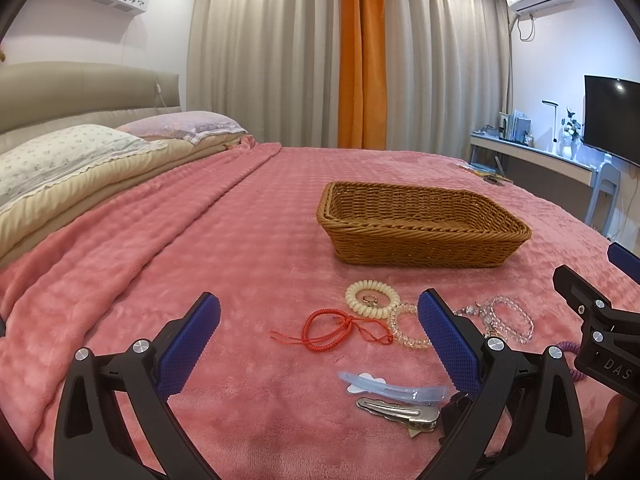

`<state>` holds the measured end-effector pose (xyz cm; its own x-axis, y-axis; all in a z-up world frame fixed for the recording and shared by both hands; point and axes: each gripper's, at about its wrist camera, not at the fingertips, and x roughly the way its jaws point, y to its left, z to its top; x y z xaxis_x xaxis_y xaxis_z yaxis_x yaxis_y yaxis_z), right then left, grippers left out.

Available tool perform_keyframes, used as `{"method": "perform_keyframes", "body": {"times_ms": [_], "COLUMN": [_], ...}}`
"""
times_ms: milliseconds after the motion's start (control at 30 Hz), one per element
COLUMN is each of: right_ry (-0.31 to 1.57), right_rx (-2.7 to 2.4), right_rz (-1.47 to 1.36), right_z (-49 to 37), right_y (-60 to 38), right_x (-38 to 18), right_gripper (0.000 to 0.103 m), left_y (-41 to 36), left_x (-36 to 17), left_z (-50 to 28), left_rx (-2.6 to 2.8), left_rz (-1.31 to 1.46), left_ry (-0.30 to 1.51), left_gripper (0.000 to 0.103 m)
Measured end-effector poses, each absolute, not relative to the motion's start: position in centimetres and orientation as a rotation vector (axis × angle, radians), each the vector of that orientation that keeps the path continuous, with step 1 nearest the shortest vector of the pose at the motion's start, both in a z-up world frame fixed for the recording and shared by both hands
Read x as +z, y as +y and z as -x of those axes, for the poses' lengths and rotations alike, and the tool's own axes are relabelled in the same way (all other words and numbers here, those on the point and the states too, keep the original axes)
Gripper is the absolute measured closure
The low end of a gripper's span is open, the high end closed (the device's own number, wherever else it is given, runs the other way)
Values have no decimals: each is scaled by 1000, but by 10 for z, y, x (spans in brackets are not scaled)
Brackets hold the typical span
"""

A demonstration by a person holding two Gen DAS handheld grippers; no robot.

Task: Organize jewelry

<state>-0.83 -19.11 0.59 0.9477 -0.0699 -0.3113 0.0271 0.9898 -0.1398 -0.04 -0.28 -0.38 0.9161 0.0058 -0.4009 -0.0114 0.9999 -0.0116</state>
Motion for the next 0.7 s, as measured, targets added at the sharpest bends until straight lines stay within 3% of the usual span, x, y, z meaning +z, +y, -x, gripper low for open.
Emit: {"method": "perform_keyframes", "body": {"times_ms": [500,700], "right_ry": [316,323], "right_rx": [-77,-82], "right_rz": [157,130], "right_z": [10,8], "right_y": [-188,-195], "right_x": [5,7], "right_gripper": [7,8], "left_y": [-3,24], "left_x": [-5,-7], "left_z": [0,-8], "left_rx": [2,-94], "left_rz": [20,167], "left_ry": [412,465], "left_gripper": [7,8]}}
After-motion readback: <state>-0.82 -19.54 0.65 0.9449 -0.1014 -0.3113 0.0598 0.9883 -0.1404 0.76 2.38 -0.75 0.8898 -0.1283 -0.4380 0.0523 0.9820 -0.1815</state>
